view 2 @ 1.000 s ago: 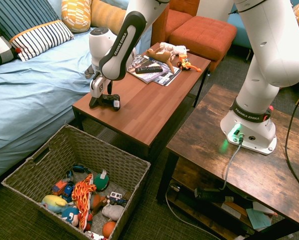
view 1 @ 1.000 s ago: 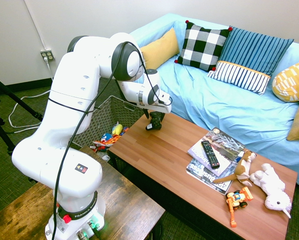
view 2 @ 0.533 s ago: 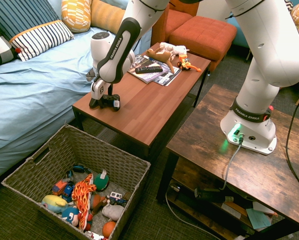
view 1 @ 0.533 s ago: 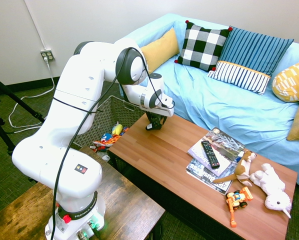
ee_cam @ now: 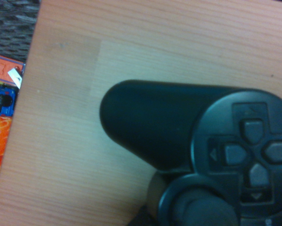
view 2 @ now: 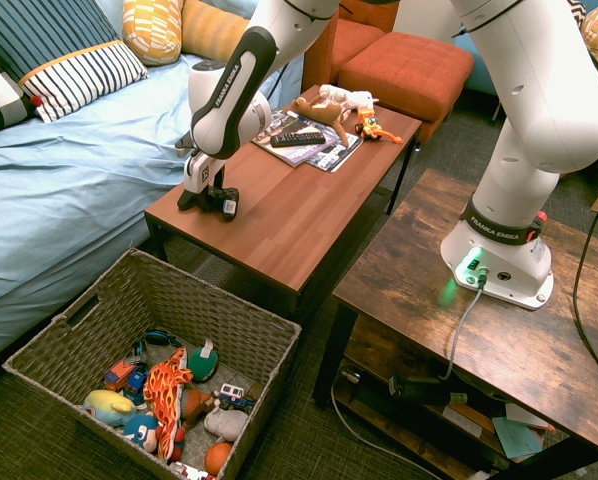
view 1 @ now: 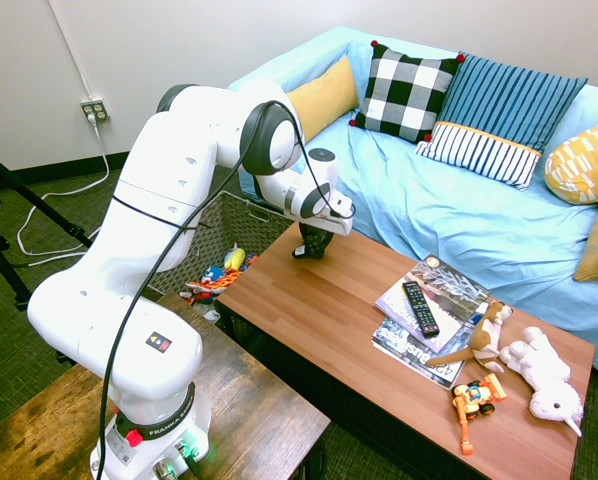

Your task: Put the gamepad in the basket

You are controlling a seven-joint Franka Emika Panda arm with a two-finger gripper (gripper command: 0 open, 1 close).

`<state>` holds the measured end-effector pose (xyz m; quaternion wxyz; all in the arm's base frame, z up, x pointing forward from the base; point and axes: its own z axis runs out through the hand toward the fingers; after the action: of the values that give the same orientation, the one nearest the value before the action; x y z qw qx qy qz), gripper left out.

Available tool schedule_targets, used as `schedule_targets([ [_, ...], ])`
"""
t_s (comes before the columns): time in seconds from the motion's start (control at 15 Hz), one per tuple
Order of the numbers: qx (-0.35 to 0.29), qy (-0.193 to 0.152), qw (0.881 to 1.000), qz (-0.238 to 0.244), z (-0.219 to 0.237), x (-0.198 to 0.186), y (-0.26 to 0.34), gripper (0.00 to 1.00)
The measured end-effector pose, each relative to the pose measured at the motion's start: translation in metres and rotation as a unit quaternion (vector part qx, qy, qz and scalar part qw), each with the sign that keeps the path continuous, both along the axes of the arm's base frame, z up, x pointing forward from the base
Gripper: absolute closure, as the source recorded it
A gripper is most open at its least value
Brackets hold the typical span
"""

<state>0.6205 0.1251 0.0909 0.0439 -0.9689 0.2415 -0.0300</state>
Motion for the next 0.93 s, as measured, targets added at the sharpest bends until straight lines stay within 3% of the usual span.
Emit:
schedule_targets([
  [0.27,0.005,0.001,1.000,0.011,0.009,0.001,0.018,1.00],
  [0.47,0.006,-0.014,0.999,0.033,0.048,-0.001,0.061,1.00],
  [0.73,-0.004,-0.030,0.997,0.071,0.091,-0.032,0.185,1.00],
  [0.93,-0.023,-0.021,0.995,0.100,0.064,-0.054,0.269,1.00],
])
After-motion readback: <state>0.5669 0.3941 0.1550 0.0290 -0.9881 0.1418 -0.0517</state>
